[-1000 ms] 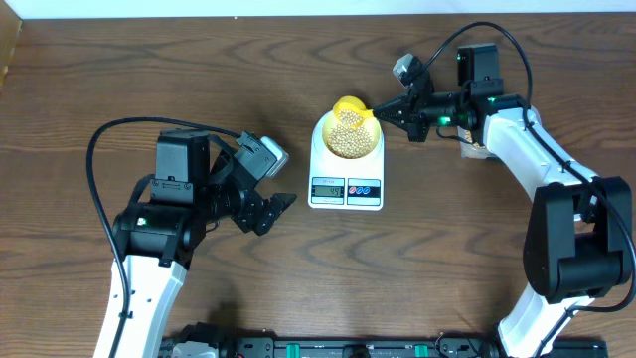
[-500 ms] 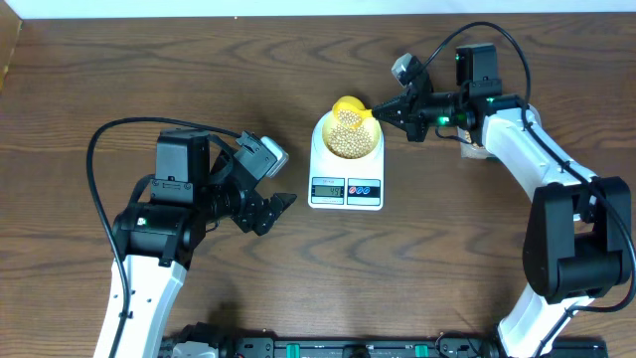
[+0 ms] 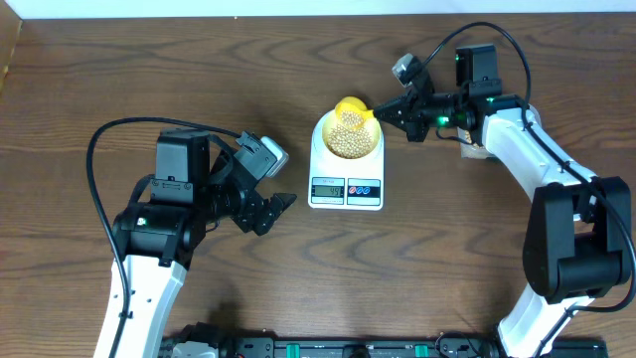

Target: Scoop item into bowl and weigh 50g on scale

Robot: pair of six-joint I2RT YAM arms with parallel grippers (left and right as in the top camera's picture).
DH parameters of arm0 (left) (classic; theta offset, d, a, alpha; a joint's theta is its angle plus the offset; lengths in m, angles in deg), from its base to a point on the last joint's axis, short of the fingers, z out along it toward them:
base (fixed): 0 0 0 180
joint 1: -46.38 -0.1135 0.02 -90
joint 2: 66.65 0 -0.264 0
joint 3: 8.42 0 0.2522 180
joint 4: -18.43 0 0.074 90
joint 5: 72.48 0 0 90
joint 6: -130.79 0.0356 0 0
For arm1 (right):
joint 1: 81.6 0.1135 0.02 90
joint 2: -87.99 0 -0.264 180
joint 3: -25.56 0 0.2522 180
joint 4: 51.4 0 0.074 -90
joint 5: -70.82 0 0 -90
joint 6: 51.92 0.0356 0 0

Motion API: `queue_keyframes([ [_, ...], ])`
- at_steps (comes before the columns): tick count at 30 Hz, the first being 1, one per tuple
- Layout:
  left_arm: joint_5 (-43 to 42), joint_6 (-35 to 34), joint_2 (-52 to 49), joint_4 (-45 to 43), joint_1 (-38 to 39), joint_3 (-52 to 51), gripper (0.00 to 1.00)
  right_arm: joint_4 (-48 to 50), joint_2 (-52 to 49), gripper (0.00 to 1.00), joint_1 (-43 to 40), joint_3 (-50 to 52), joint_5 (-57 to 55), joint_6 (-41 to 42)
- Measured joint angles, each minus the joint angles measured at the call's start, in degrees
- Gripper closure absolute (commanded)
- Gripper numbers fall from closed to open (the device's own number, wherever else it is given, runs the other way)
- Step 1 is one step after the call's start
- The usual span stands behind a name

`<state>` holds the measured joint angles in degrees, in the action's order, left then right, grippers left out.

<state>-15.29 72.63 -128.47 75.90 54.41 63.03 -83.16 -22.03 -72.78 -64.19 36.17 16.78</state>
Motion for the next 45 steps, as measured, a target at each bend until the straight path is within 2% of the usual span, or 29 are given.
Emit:
queue_keyframes([
  [3,0.0,-0.02,0.0,0.0,0.0,0.0,0.16,-1.77,0.0,0.99,0.04,0.0,0.26,0.39],
  [8,0.0,0.0,0.0,0.0,0.0,0.0,0.15,4.74,0.0,0.99,0.22,0.04,0.02,0.83],
  [13,0.0,-0.02,0.0,0.0,0.0,0.0,0.16,1.46,0.0,0.99,0.26,0.04,0.46,1.62],
  [24,0.0,-0.02,0.0,0.02,0.0,0.0,0.16,2.16,0.0,0.99,0.26,0.04,0.35,3.1],
  [30,0.0,0.0,0.0,0.0,0.0,0.0,0.15,2.16,0.0,0.99,0.26,0.04,0.55,10.23],
  [33,0.0,0.0,0.0,0.02,0.0,0.0,0.16,2.86,0.0,0.99,0.17,0.04,0.74,16.5],
  [45,0.0,-0.02,0.0,0.0,0.0,0.0,0.15,14.1,0.0,0.98,-3.37,0.04,9.55,33.48],
])
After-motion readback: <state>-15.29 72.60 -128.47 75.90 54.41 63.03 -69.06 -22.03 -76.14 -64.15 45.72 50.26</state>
